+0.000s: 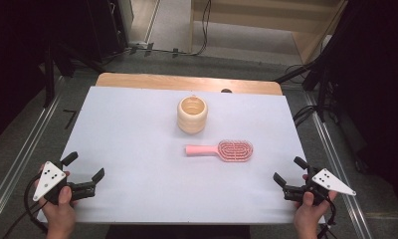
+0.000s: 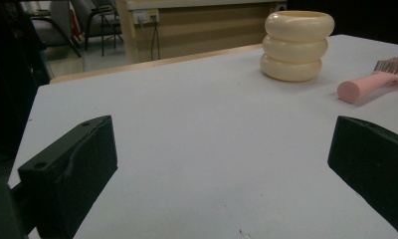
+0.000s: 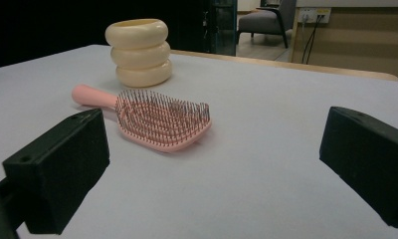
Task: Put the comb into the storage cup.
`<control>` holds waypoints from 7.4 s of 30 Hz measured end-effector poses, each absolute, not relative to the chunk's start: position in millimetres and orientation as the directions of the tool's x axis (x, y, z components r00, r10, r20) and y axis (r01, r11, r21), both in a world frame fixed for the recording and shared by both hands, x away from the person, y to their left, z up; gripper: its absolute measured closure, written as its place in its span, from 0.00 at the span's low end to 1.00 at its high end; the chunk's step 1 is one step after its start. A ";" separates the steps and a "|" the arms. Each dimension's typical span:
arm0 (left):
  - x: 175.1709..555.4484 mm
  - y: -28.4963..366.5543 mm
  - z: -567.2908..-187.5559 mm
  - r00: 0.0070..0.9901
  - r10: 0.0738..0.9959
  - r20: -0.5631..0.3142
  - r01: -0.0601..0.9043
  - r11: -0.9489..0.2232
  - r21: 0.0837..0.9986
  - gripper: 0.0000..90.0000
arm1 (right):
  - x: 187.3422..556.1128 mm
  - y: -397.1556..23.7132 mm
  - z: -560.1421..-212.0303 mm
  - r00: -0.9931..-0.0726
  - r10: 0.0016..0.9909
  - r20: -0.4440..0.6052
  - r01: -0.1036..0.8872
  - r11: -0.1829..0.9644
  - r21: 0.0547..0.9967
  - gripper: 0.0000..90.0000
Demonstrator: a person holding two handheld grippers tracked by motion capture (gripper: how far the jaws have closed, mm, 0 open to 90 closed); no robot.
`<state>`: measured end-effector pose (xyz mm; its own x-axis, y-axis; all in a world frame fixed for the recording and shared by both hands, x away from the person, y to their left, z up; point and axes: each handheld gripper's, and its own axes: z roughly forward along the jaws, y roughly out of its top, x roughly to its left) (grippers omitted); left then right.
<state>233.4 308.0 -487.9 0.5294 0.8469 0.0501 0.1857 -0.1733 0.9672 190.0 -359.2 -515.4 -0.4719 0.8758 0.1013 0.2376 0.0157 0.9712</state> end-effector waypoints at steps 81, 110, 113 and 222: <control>323.9 111.4 -432.2 0.832 0.551 0.063 0.212 -0.421 0.882 0.07 | 192.0 -357.6 -516.4 -0.502 0.858 0.107 0.254 0.028 0.967 0.00; 354.0 69.4 -432.8 0.895 0.441 0.066 0.187 -0.504 0.843 0.09 | 193.0 -356.1 -516.4 -0.506 0.857 0.098 0.258 0.042 0.965 0.00; 356.3 62.7 -434.5 0.901 0.430 0.063 0.186 -0.512 0.838 0.09 | 192.9 -356.3 -516.3 -0.507 0.856 0.098 0.258 0.042 0.965 0.00; 381.9 -20.7 -486.1 0.980 0.199 0.018 0.160 -0.833 0.530 0.78 | 195.8 -355.1 -516.5 -0.497 0.862 0.100 0.279 0.049 0.959 0.00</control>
<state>381.9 -20.7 -486.1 0.9797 0.1994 0.0182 0.1596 -0.8328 0.5300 195.8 -355.1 -516.5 -0.4968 0.8621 0.1003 0.2785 0.0489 0.9592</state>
